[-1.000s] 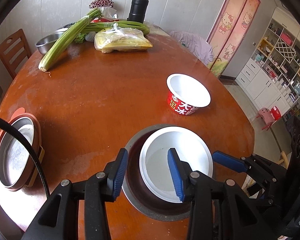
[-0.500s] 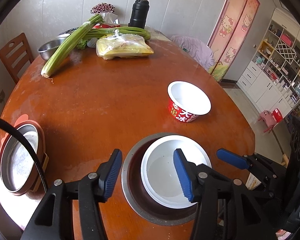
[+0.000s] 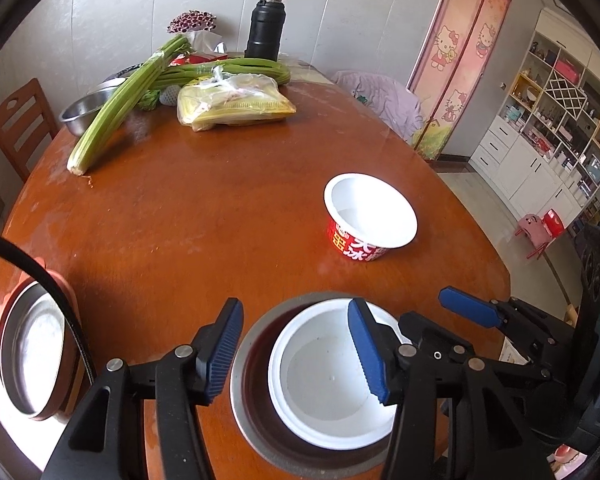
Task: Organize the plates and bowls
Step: 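Move the left tool to the second white printed bowl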
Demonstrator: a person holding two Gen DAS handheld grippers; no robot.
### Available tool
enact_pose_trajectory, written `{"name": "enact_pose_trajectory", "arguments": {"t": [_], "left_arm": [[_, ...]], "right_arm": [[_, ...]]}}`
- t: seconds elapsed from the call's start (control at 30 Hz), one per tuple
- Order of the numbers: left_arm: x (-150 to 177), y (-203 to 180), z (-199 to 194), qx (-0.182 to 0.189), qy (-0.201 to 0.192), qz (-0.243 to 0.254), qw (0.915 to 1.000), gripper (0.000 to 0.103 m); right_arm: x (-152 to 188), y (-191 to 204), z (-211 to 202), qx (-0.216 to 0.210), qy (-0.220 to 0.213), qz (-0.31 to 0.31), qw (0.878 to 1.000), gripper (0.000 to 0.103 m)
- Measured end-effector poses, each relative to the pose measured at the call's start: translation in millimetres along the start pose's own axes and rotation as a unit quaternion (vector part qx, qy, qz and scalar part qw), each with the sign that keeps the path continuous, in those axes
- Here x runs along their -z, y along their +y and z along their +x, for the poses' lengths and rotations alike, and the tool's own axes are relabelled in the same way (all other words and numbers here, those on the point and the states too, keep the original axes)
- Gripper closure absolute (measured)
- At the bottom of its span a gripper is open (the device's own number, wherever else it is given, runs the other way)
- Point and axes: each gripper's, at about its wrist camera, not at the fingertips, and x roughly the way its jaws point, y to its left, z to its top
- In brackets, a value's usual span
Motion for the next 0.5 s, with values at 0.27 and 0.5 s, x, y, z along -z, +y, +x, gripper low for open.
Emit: {"name": "enact_pose_trajectory", "arguments": {"t": [0.27, 0.5], "left_arm": [[-16, -4, 14, 0.001, 0.005, 0.006, 1.0000, 0.049], [-30, -10, 28, 0.003, 0.011, 0.010, 0.9999, 0.049]], "right_arm": [[-14, -17, 10, 0.004, 0.001, 0.015, 1.000, 0.047], [-27, -38, 18, 0.014, -0.001, 0.032, 0.999, 0.047]]}}
